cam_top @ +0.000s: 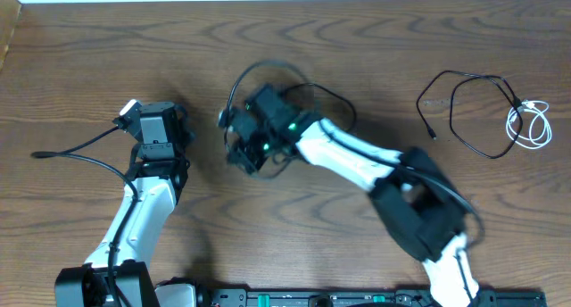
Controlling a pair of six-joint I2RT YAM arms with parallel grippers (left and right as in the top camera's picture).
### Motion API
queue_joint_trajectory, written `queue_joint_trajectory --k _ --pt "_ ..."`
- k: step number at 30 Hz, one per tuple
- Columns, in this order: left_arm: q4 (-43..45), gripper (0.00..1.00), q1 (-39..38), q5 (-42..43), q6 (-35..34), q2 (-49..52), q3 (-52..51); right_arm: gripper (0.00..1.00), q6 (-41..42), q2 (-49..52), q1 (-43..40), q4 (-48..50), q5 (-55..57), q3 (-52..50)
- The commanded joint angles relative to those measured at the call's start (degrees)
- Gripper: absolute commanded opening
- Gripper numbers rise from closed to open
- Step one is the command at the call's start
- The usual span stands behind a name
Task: Untangle cables
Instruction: 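Carry the black cable up-right with the right gripper and release it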
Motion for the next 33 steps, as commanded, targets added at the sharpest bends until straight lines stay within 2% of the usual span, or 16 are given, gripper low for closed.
queue_joint_trajectory --k 1,12,19,26,30,33 --pt "-0.04 0.37 0.17 -0.33 0.04 -0.02 0.57 0.01 0.13 -8.59 -1.79 -0.63 1.29 0.24" --pt "-0.02 0.37 0.17 -0.33 0.04 -0.02 0.57 0.01 0.13 -26.03 -8.83 -4.26 -4.22 0.24" --pt "0.15 0.37 0.17 -0.31 0.04 -0.02 0.57 0.01 0.09 -37.53 -14.6 -11.26 -3.72 0.24" --pt "0.15 0.37 0.17 0.2 0.07 -0.02 0.57 0.01 0.15 -43.63 -20.98 -18.88 11.02 0.24" --pt "0.22 0.37 0.17 1.64 0.04 -0.02 0.57 0.01 0.35 -44.54 -24.72 -21.42 15.23 0.24" --pt "0.39 0.37 0.17 1.62 0.04 -0.02 0.57 0.01 3.54 -44.44 -27.76 -22.58 19.37 0.22"
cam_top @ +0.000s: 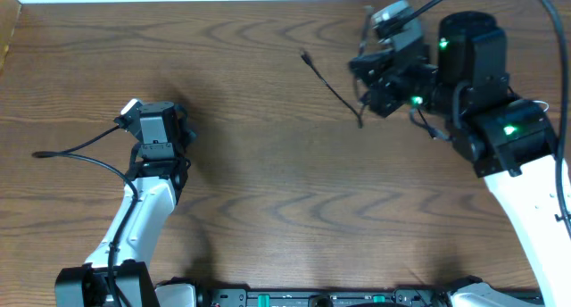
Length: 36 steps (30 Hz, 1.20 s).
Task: Untangle cables
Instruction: 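Carry the black cable up-right with the right gripper and release it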
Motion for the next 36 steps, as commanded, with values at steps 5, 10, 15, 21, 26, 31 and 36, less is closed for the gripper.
queue_joint_trajectory --k 5,10,15,21,26,31,36 --pt "0.07 0.37 0.17 0.28 0.04 -0.02 0.57 0.01 11.93 -0.57 -7.78 -3.89 16.96 0.17" --pt "0.07 0.37 0.17 0.31 0.04 -0.02 0.57 0.01 22.34 -0.57 -12.26 -9.09 29.11 -0.24" --pt "0.07 0.37 0.17 0.31 0.04 -0.02 0.57 0.01 26.75 -0.11 -14.93 -11.8 32.65 -0.79" --pt "0.07 0.37 0.17 0.33 0.04 -0.02 0.57 0.01 26.71 1.18 -15.21 -11.93 32.68 -1.07" --pt "0.07 0.37 0.17 0.33 0.04 -0.02 0.57 0.01 26.71 2.6 -15.21 -11.91 32.65 -1.09" --pt "0.07 0.37 0.17 0.33 0.04 -0.02 0.57 0.37 26.71 4.48 -15.21 -11.89 32.65 -1.09" --pt "0.07 0.37 0.17 0.33 0.04 -0.02 0.57 0.89 26.71 6.78 -15.21 -11.89 32.63 -1.09"
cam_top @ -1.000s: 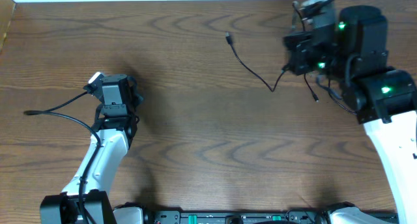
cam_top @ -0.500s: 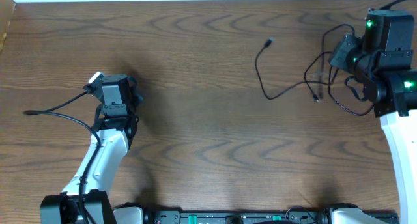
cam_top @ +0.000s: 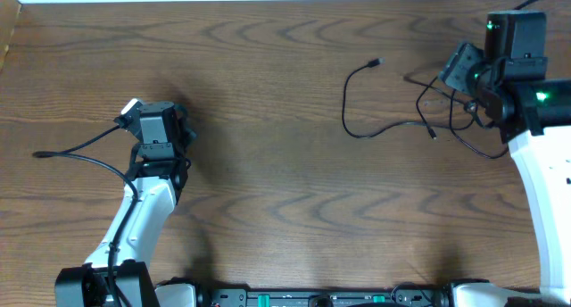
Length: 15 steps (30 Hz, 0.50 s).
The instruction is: Untangle cables
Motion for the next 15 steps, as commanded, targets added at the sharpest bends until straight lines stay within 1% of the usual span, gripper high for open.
queue_joint_trajectory --k 1,3,12,15 --pt "-0.02 0.37 0.17 0.09 0.04 -0.02 0.57 0.94 0.04 1.81 -0.17 -0.04 0.66 -0.31" --pt "-0.02 0.37 0.17 0.09 0.04 -0.02 0.57 0.99 0.04 2.86 -0.17 -0.04 0.63 -0.31" --pt "-0.02 0.37 0.17 0.13 0.02 -0.02 0.57 0.99 0.04 8.26 -0.17 -0.09 0.42 -0.31" --pt "0.04 0.38 0.17 1.4 0.02 -0.02 0.57 0.99 0.0 10.05 -0.17 -0.35 0.46 -0.31"
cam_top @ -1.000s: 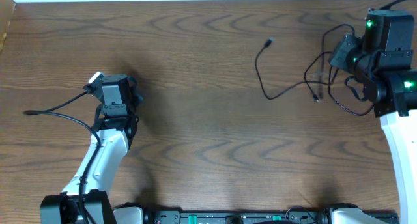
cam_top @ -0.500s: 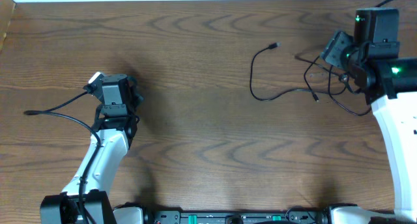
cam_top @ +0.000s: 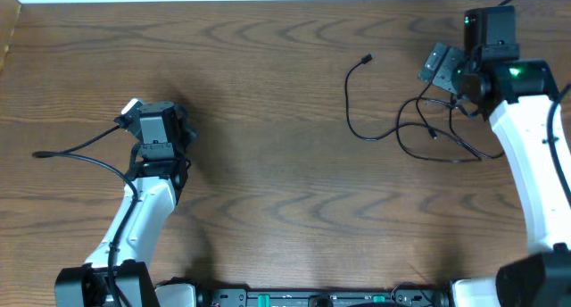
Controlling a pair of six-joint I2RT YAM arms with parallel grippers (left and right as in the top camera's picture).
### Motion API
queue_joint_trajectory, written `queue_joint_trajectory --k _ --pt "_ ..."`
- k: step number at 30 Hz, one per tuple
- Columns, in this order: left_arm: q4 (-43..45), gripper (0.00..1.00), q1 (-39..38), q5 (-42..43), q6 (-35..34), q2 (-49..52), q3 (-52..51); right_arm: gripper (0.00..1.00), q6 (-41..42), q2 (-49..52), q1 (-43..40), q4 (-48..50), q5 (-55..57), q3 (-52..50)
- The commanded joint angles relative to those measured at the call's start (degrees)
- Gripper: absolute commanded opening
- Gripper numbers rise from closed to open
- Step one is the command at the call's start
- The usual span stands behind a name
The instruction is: Untangle cables
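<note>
A tangle of thin black cable (cam_top: 419, 133) lies on the right of the wooden table. One free end with a plug (cam_top: 366, 59) points up and left, and loops spread toward the right arm. My right gripper (cam_top: 436, 68) hovers just above the upper loops; from overhead I cannot see its jaws or whether a strand is between them. My left gripper (cam_top: 159, 128) rests at the left, far from the cables, its fingers hidden under the wrist.
The left arm's own black lead (cam_top: 76, 151) trails across the table to the left edge. The right arm (cam_top: 526, 146) covers the table's far right side. The table's back edge runs along the top.
My right gripper has shifted a little left and up. The black cable has settled into wider loops below it, and its free end has moved slightly left. The left arm is unchanged.
My right gripper was first at the table's middle on a black cable loop, with other black and white cables lying at the right. Then it held that cable aloft at the upper right. Later the cable lay stretched beside the right pile, where it now rests in loops.
</note>
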Motion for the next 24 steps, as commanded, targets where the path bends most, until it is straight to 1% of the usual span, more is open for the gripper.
queue_joint_trajectory --k 1,7,12,15,18,20,22,24 --pt "0.17 0.38 0.17 1.27 0.04 -0.02 0.57 0.99 0.22 2.05 -0.17 -0.22 0.46 -0.26" --pt "0.17 0.38 0.17 1.27 0.04 -0.02 0.57 0.99 0.22 6.05 -0.15 -0.15 0.46 -0.26" --pt "0.17 0.38 0.17 2.1 0.04 -0.02 0.57 0.99 0.24 11.37 -0.17 0.2 -0.59 -0.26" --pt "0.15 0.38 0.13 3.63 0.04 -0.02 0.57 0.99 0.2 14.86 -0.17 0.0 -3.93 -0.26" --pt "0.15 0.38 0.13 7.39 0.04 -0.02 0.57 0.99 -0.28 17.77 0.11 0.02 -8.96 -0.26" --pt "0.15 0.38 0.13 10.01 0.04 -0.02 0.57 0.99 -2.89 19.41 0.72 0.94 -12.9 -0.26" --pt "0.13 0.38 0.13 12.22 0.07 0.0 0.55 0.99 -7.91 20.9 1.97 2.97 -18.64 -0.26" --pt "0.09 0.38 0.13 12.61 0.09 0.13 0.55 0.99 -13.51 21.84 3.52 4.83 -25.2 -0.26"
